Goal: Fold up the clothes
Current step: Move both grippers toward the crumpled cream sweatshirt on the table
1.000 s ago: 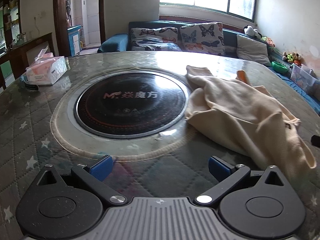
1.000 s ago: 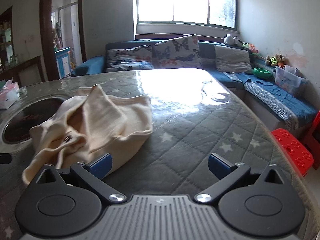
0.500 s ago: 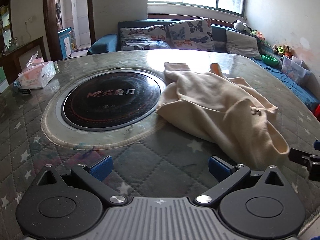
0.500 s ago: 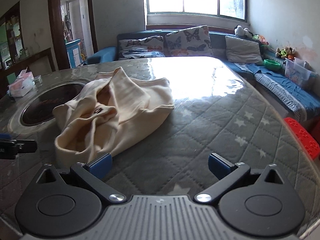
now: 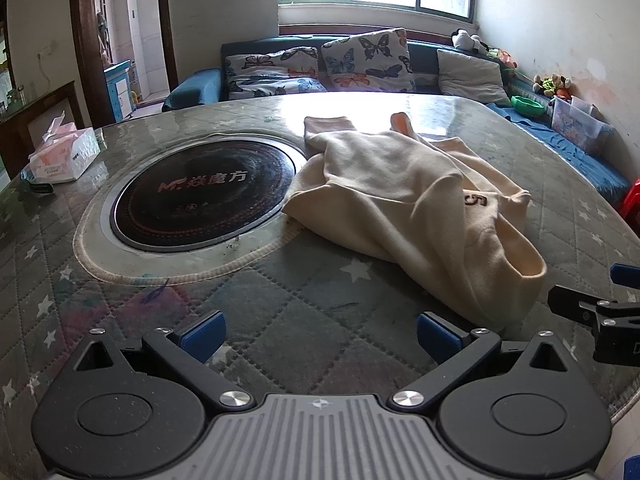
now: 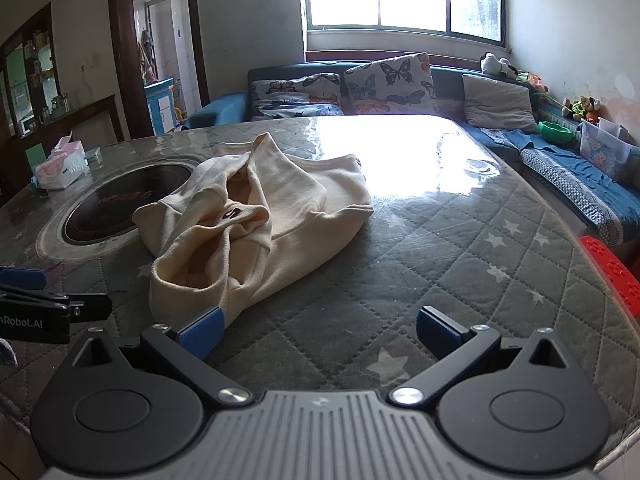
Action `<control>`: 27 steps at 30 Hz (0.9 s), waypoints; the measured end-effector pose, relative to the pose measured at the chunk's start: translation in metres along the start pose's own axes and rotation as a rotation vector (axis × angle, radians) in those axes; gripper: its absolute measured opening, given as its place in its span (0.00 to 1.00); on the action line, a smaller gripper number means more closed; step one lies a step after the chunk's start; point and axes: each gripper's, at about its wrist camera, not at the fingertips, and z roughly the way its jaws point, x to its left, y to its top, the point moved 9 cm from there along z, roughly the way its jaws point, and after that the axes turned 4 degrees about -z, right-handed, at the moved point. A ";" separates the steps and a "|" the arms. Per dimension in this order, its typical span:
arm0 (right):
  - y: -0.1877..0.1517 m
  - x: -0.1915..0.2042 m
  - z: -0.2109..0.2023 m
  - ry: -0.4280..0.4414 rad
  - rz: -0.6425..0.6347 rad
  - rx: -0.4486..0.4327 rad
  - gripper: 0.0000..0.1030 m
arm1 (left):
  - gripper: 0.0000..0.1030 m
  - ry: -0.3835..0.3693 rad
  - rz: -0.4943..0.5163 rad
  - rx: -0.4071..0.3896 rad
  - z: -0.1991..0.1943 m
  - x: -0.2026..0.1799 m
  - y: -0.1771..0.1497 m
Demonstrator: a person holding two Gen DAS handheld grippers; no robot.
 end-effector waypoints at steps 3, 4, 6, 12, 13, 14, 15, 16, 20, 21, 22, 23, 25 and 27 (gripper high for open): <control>0.000 0.002 -0.001 0.003 -0.002 -0.002 1.00 | 1.00 -0.002 0.007 0.001 -0.001 -0.003 0.000; 0.000 0.003 0.000 0.003 -0.003 -0.002 1.00 | 1.00 -0.003 0.010 0.001 -0.001 -0.003 -0.001; 0.000 0.004 0.000 0.005 -0.005 -0.002 1.00 | 1.00 -0.004 0.013 0.002 -0.001 -0.005 -0.001; -0.001 0.007 0.000 0.008 -0.011 -0.001 1.00 | 1.00 -0.011 0.023 0.003 -0.002 -0.008 -0.001; 0.000 0.007 0.000 0.007 -0.010 -0.001 1.00 | 1.00 -0.013 0.024 0.002 -0.002 -0.009 -0.001; 0.000 0.006 0.000 0.007 -0.010 -0.002 1.00 | 1.00 -0.014 0.025 0.002 -0.001 -0.009 -0.001; 0.000 0.006 0.000 0.006 -0.009 -0.002 1.00 | 1.00 -0.014 0.025 0.002 -0.001 -0.009 0.000; 0.000 0.006 0.000 0.006 -0.009 -0.002 1.00 | 1.00 -0.014 0.025 0.003 -0.001 -0.009 0.000; 0.001 0.005 0.000 0.005 -0.009 -0.002 1.00 | 1.00 -0.015 0.024 0.006 0.000 -0.009 0.000; 0.001 0.005 0.000 0.006 -0.009 -0.002 1.00 | 1.00 -0.016 0.024 0.006 0.001 -0.009 0.000; 0.001 0.006 0.000 0.006 -0.011 -0.001 1.00 | 1.00 -0.016 0.023 0.007 0.001 -0.009 0.000; 0.001 0.006 0.001 0.006 -0.012 -0.001 1.00 | 1.00 -0.017 0.023 0.008 0.001 -0.009 0.001; 0.002 0.007 0.001 0.007 -0.015 0.000 1.00 | 1.00 -0.017 0.023 0.009 0.002 -0.009 0.001; 0.003 0.007 0.002 0.008 -0.016 0.000 1.00 | 1.00 -0.017 0.022 0.010 0.003 -0.009 0.002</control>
